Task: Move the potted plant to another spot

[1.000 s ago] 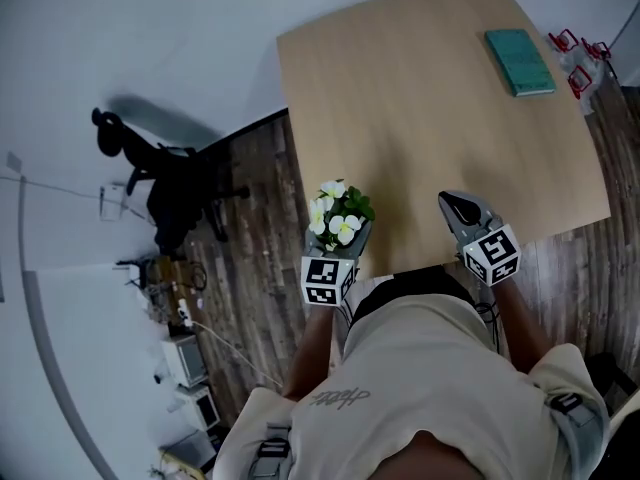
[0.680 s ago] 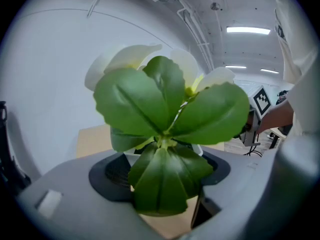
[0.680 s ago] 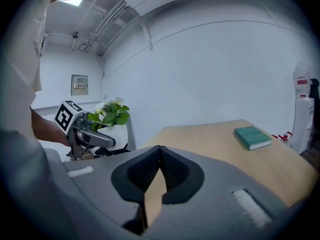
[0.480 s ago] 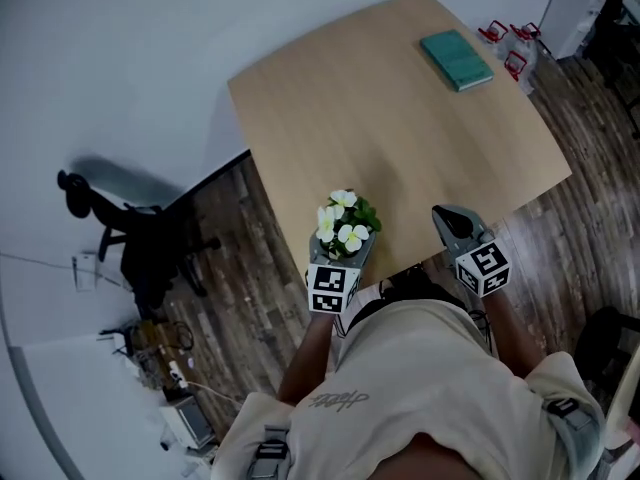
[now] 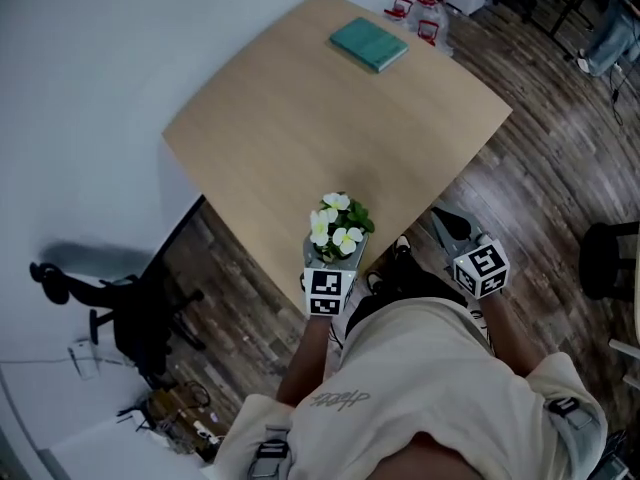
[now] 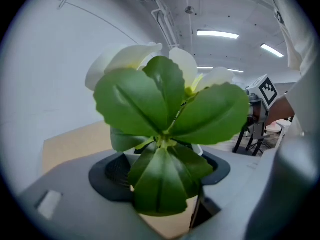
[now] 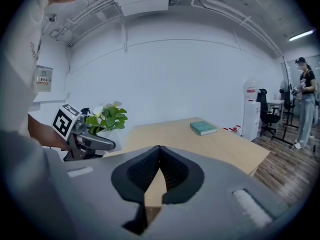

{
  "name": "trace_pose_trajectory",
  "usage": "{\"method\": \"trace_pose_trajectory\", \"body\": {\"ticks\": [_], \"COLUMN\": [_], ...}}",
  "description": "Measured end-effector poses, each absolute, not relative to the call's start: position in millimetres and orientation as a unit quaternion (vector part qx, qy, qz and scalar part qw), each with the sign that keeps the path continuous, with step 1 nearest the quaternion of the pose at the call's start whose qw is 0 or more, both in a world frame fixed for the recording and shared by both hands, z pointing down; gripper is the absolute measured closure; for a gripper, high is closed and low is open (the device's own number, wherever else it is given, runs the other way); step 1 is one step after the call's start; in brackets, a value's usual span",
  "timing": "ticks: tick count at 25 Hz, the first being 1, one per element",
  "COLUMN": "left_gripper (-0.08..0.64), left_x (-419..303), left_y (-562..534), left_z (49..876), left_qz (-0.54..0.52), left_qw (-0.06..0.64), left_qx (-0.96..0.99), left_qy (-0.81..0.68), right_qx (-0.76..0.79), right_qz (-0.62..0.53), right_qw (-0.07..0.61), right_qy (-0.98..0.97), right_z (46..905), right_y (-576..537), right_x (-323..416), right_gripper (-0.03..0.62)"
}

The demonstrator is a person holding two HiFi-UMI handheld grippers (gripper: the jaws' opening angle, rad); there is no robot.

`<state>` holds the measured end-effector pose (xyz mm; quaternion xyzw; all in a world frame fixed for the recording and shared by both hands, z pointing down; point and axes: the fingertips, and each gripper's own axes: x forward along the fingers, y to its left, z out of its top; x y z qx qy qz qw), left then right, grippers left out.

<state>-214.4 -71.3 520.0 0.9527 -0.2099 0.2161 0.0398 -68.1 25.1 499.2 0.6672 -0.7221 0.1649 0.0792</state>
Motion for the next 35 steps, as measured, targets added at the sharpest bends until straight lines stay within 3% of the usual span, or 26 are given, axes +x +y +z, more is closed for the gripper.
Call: {"method": "trace_pose_trajectory", "body": {"ticks": [9, 18, 35], "left_gripper": [0.201, 0.201, 0.201], "left_x": [-168.1, -122.1, 33.2], "left_y": [-34.9, -35.9, -21.3], "left_z": [522.3, 515.2, 497.4], "left_qz": [0.220, 0.237, 0.232], "left_qw": [0.026, 0.020, 0.005], "left_qx": [0.964, 0.962, 0.962], "left_qy": [-0.148, -0.135, -0.145], "right_qx": [0.734, 0.744, 0.759], "right_qz": [0.170, 0.171, 0.172], "right_qw": [0.063, 0.035, 0.009], "right_qy": [-0.654, -0.645, -0.628], "right_z": [496.5, 493.8, 511.5], "right_y": [94.8, 87.7, 134.7], "right_x": [-21.0, 25.1, 185.7], "right_gripper": [0.589, 0.591, 0.589]}}
